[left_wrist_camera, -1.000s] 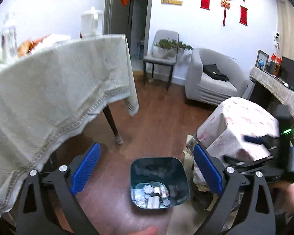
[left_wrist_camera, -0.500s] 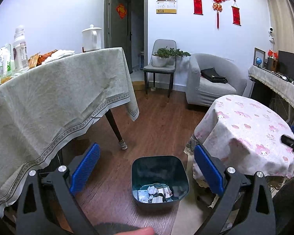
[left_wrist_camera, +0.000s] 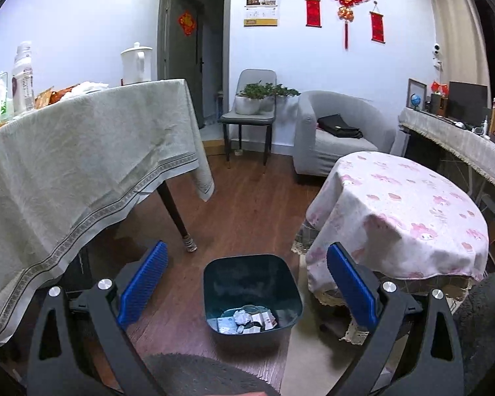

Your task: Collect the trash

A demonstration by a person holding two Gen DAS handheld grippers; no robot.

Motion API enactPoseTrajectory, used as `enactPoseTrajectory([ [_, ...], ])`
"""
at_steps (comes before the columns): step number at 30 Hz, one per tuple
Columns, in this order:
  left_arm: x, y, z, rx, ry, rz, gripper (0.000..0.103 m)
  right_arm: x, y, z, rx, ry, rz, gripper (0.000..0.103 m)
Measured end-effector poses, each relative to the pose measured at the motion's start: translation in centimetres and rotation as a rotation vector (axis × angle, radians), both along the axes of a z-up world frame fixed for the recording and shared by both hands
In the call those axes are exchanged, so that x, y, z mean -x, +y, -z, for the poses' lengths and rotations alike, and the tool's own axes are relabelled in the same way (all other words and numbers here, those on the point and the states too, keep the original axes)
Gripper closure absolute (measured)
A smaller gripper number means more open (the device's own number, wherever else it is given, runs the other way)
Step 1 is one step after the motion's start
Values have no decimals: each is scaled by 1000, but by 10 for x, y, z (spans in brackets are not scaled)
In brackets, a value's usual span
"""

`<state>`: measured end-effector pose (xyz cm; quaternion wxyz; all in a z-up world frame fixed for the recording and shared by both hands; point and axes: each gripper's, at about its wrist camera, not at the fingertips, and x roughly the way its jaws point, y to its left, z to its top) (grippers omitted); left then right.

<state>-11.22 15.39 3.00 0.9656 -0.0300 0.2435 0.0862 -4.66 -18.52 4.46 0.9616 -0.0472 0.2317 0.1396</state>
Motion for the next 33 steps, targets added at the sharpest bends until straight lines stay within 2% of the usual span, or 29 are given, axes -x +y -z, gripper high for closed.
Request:
enactPoseTrajectory([
  [4, 0, -2, 7, 13, 8, 34, 4, -3, 1, 5, -12, 21, -42, 4],
  [10, -2, -5, 15, 21, 21, 81, 4, 1, 4, 5, -35, 2, -88, 4],
  [16, -5, -5, 19, 29, 39, 75, 4, -4, -1, 7, -61, 30, -79, 4],
  [33, -5, -1, 22, 42, 44, 52, 4, -5, -2, 8, -66, 32, -79, 4],
])
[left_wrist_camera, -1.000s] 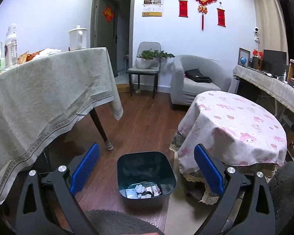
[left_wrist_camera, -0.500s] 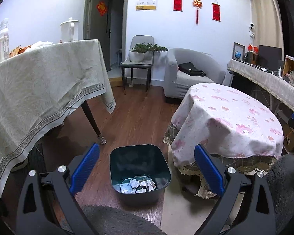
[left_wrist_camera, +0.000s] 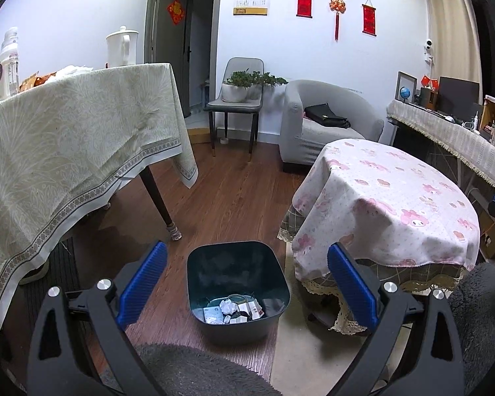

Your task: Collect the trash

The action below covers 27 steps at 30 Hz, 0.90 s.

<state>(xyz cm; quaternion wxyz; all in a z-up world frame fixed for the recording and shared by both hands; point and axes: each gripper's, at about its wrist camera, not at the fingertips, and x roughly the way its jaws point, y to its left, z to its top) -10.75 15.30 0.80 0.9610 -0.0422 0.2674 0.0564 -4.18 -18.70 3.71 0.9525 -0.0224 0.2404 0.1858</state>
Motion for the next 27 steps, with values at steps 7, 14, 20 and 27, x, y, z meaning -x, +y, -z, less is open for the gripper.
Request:
enactPoseTrajectory([
  [7, 0, 0, 2, -3, 5, 1, 4, 1, 0, 0, 1, 0, 0, 3],
  [14, 0, 0, 3, -3, 7, 4, 4, 0, 0, 0, 0, 1, 0, 3],
  [20, 0, 0, 4, -5, 8, 6, 4, 0, 0, -1, 1, 1, 0, 3],
  [27, -1, -1, 4, -8, 9, 8, 4, 1, -1, 0, -1, 2, 1, 3],
])
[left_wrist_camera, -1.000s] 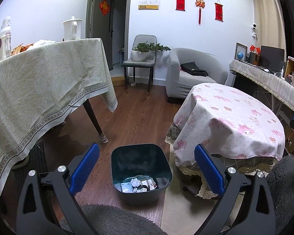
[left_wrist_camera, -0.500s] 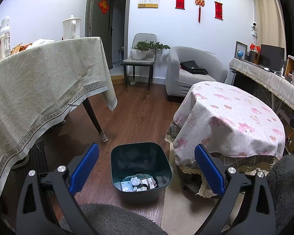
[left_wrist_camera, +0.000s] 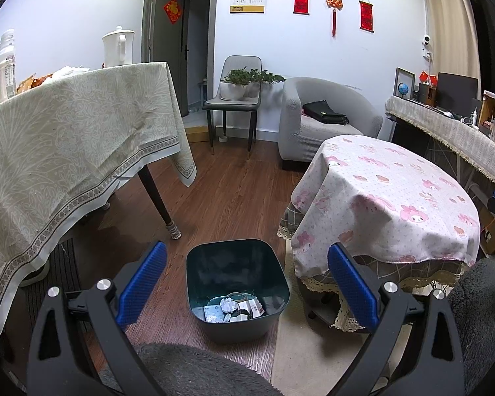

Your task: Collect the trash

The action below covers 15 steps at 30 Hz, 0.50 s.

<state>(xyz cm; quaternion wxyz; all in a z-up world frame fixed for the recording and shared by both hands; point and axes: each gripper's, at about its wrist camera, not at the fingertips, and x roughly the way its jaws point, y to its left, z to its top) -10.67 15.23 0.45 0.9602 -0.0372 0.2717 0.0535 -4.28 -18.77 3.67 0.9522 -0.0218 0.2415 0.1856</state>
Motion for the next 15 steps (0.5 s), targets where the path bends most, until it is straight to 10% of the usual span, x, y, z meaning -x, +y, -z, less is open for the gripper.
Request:
enactPoseTrajectory([
  [15, 0, 0, 0, -1, 2, 5, 3, 0, 0, -1, 2, 1, 0, 3],
])
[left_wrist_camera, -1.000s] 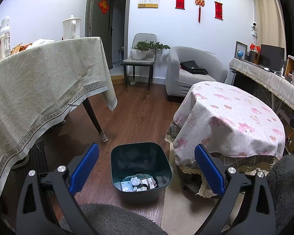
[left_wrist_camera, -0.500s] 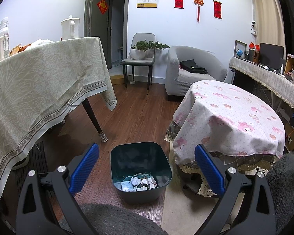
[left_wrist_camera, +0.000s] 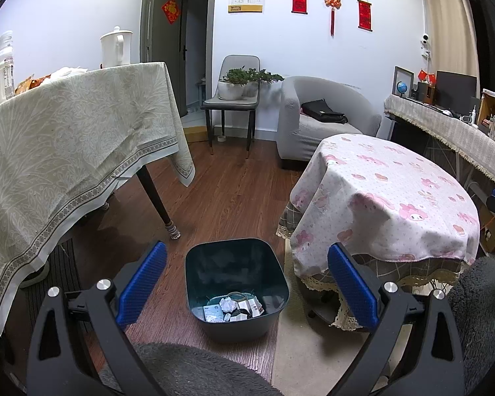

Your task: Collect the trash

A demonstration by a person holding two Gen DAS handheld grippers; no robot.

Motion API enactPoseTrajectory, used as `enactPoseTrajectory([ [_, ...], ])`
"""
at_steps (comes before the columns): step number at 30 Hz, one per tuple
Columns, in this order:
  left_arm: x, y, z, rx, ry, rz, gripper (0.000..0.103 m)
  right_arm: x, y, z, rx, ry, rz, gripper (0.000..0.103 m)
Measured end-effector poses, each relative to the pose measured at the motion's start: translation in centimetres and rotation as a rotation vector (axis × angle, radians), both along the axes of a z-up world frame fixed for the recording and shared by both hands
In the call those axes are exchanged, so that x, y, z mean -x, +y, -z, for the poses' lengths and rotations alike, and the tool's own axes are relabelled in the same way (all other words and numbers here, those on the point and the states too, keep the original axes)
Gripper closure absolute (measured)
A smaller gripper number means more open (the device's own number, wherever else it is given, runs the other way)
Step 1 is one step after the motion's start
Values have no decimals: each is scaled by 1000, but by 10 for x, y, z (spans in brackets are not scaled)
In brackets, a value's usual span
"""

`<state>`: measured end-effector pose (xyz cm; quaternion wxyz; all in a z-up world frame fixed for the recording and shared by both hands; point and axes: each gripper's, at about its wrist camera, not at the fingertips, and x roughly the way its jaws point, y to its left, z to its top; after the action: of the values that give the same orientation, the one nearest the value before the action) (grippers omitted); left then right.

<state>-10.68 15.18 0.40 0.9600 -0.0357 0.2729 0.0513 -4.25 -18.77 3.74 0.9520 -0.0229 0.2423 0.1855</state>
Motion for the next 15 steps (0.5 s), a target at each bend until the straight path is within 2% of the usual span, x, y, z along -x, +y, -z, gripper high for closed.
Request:
enactPoseTrajectory([
  [15, 0, -2, 2, -1, 3, 11, 4, 0, 0, -1, 0, 1, 0, 3],
])
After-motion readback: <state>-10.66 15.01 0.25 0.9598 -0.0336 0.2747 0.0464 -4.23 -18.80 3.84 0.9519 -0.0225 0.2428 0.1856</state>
